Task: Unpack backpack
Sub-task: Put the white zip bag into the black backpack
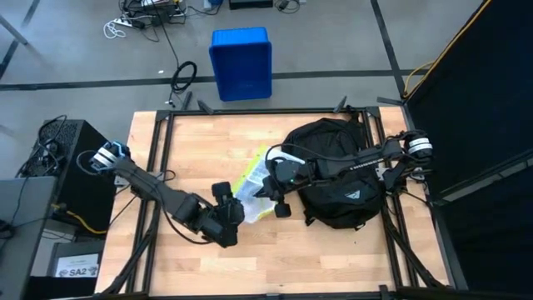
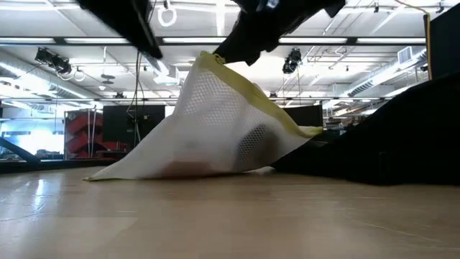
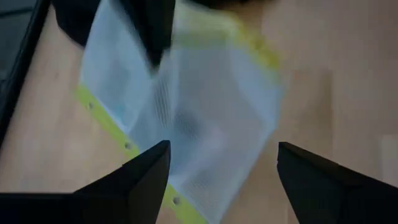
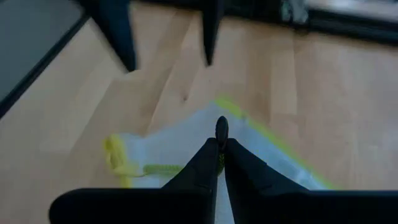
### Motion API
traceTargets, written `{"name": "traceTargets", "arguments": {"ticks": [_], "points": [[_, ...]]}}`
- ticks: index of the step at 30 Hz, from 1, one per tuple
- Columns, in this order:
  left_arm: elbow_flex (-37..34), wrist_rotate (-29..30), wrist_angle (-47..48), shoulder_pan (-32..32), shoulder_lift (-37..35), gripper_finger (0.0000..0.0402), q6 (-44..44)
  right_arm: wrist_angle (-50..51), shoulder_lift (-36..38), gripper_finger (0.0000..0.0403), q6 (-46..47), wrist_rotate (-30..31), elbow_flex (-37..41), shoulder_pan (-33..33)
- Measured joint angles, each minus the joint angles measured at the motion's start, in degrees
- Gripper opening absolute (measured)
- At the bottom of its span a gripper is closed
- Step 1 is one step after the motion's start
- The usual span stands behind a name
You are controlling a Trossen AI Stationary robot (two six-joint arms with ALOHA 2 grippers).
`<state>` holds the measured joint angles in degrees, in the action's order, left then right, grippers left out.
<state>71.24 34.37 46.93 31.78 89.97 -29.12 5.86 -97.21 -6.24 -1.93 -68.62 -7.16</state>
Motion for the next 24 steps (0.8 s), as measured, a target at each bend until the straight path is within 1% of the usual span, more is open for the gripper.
{"name": "traceTargets", "arguments": {"ticks": [1, 3, 8, 10, 11, 15, 17, 19, 21, 22, 24], "points": [[-1.8, 1.3, -2.9, 0.3, 0.4, 0.0262, -0.7, 0.2, 0.1, 0.0001, 0.0, 0.0, 0.0, -0.3], [-5.9, 3.5, -12.5, 1.2, 0.6, 0.0262, -0.9, 0.9, 0.4, 0.0001, 0.0, 0.6, 0.0, -0.9], [-14.6, 5.6, -39.8, 1.7, 2.7, 0.0262, 5.7, 0.3, 0.5, 0.0001, 0.0, 1.1, 0.0, -1.0], [-16.4, 7.5, -47.3, 1.7, 4.2, 0.0262, 7.8, 0.3, 0.5, 0.0001, 0.4, 1.6, 0.0, -0.8], [-16.7, 8.7, -48.9, 1.7, 5.2, 0.0262, 8.1, 0.3, 0.5, 0.0001, 0.6, 1.8, 0.0, -0.6], [-16.5, 15.2, -49.1, 0.8, 10.2, 0.0262, 8.2, 0.2, 0.5, 0.0000, 0.7, 1.8, 0.0, -0.5], [-16.2, 16.1, -49.1, -0.3, 12.4, 0.0254, 8.2, 0.2, 0.5, 0.0000, 0.7, 1.8, 0.0, -0.5], [-15.9, 16.2, -48.9, -1.4, 14.3, 0.0235, 8.2, 0.4, 0.5, 0.0000, 0.7, 1.9, 0.0, -0.5], [-15.9, 16.1, -48.5, -2.1, 15.1, 0.0200, 8.3, 2.3, 1.5, 0.0002, 0.0, 1.9, 0.0, -0.6], [-15.9, 16.1, -48.2, -2.4, 15.3, 0.0173, 8.4, 3.5, 2.4, 0.0002, -0.6, 1.9, 0.0, -0.7], [-15.9, 16.7, -47.4, -2.6, 15.3, 0.0101, 9.3, 8.0, 4.7, 0.0003, -1.5, 1.9, 0.0, -1.0]]}}
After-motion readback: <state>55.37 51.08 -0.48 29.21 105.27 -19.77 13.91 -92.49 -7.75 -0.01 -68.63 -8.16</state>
